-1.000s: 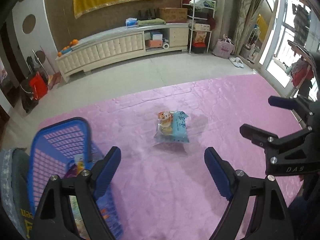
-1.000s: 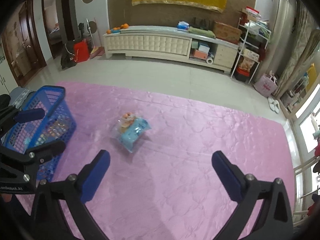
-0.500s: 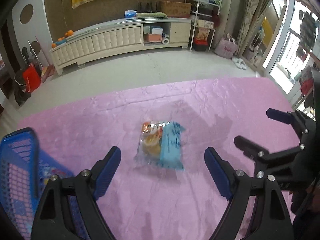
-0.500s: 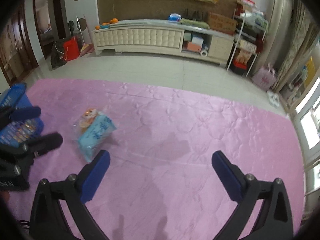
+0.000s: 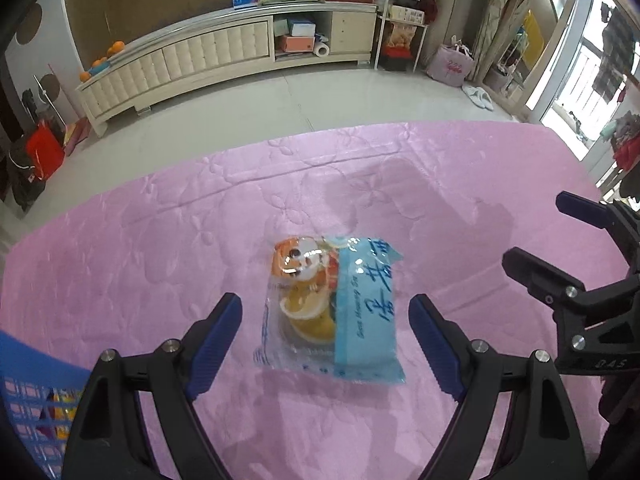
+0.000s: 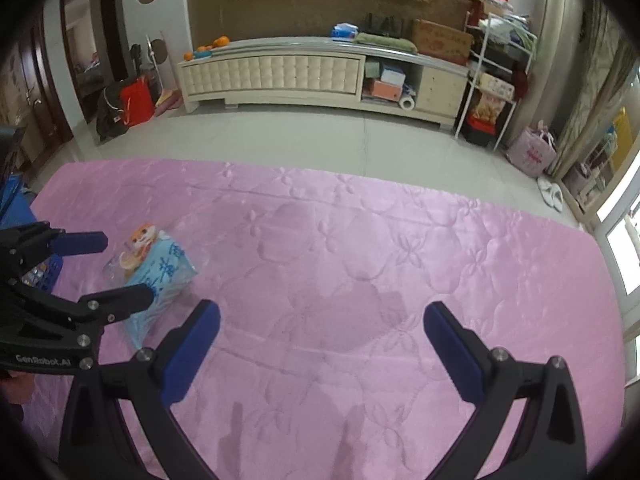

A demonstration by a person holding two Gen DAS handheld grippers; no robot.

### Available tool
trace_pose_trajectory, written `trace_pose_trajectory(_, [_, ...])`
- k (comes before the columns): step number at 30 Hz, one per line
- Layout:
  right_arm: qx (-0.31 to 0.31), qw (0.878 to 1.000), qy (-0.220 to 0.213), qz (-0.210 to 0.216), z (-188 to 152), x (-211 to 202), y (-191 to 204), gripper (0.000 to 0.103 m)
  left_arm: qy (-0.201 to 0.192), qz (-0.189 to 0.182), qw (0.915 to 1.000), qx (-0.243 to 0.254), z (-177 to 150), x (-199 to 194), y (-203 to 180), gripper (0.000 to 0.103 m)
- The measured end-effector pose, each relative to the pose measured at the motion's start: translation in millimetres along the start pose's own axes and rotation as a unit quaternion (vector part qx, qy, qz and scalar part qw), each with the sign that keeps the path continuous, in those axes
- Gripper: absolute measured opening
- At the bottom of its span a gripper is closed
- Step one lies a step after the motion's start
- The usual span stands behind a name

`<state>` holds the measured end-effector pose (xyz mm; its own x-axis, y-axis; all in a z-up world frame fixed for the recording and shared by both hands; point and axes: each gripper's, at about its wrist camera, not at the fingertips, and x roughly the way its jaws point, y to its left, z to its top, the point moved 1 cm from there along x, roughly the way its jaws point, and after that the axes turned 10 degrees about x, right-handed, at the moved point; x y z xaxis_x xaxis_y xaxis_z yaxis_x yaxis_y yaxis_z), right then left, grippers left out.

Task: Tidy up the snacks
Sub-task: 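Grasp the Dan Huang Su pack with the left tool, then carry the Dan Huang Su pack over the basket with the left tool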

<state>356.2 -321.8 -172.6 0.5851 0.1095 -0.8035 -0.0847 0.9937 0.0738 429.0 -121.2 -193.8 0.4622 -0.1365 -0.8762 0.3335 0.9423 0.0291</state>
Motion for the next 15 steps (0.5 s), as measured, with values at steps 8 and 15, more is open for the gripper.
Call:
trace_pose_trajectory(8, [0.010, 1.000, 0.010, -0.017, -5, 12, -5, 0.103, 0.021, 0.010, 0.9997, 0.005, 3, 16, 0, 0.066])
trace_pose_trajectory(15, [0.012, 1.000, 0.014, -0.009, -7, 8, -2, 0.103, 0.017, 0.018, 0.9997, 0.002, -2, 7, -8, 0.064])
